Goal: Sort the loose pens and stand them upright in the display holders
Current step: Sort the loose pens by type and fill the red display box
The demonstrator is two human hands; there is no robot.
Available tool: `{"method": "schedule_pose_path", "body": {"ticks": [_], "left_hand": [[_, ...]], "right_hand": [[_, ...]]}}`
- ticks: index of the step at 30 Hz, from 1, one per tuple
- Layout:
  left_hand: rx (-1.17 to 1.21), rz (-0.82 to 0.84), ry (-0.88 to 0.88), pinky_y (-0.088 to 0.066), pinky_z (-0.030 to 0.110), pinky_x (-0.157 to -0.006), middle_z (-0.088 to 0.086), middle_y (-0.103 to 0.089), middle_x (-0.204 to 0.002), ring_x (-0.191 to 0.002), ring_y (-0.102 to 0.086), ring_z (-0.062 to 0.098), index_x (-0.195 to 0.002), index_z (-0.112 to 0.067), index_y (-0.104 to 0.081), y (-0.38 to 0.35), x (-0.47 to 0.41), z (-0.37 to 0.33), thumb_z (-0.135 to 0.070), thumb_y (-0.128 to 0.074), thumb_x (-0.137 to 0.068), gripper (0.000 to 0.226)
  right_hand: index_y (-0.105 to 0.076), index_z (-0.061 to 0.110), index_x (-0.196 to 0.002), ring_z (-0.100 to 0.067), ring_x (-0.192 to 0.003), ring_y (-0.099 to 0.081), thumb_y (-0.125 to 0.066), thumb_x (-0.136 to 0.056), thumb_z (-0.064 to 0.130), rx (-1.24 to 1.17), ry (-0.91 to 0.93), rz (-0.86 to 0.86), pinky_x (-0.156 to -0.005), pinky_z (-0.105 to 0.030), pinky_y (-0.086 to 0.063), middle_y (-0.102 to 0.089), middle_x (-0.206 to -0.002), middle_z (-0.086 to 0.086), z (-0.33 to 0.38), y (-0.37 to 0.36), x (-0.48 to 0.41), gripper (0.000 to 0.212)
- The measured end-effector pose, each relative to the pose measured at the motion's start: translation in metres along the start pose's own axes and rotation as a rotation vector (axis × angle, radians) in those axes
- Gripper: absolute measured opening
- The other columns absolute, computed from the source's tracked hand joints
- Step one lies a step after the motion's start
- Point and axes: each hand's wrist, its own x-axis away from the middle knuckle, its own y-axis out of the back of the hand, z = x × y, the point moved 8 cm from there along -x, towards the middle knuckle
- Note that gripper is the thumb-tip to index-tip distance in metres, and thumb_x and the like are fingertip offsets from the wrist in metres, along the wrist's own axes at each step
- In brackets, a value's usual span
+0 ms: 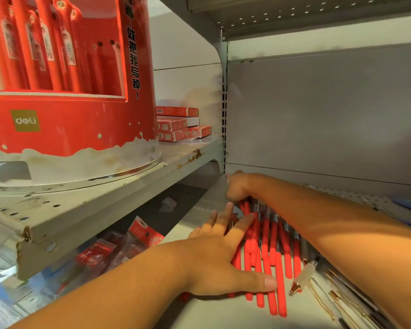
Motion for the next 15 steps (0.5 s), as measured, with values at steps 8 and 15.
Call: {"method": "schedule_pose_path", "body": {"ticks": [8,15], "left_hand": [[-0.051,0.049,-0.121,0.015,0.054,-0.116,-0.02,0.03,-0.158,-0.14,0.038,0.012,-0.139,-0.065,0.018,-0.005,0.002,-0.006,-0.081,-0.062,-0.069,0.108],[-0.091,0.059,-0.112,0.009,0.053,-0.119,-0.022,0.02,-0.161,-0.147,0.027,0.014,-0.146,-0.058,0.009,-0.005,0.001,-0.007,-0.085,-0.054,-0.072,0.1]], "right_hand": [[-0.041,-0.003,-0.127,-0.029,-0.072,-0.07,-0.043,-0.1,0.005,-0.884,-0.211,-0.191,-0.055,-0.034,-0.058,-0.063,-0.101,-0.023,-0.047,0.023,-0.01,0.029],[-0.028,0.006,-0.136,-0.024,-0.05,-0.061,-0.04,-0.098,0.001,-1.331,-0.203,-0.394,-0.039,-0.032,-0.054,-0.055,-0.075,-0.018,-0.085,0.037,-0.005,0.04]]}}
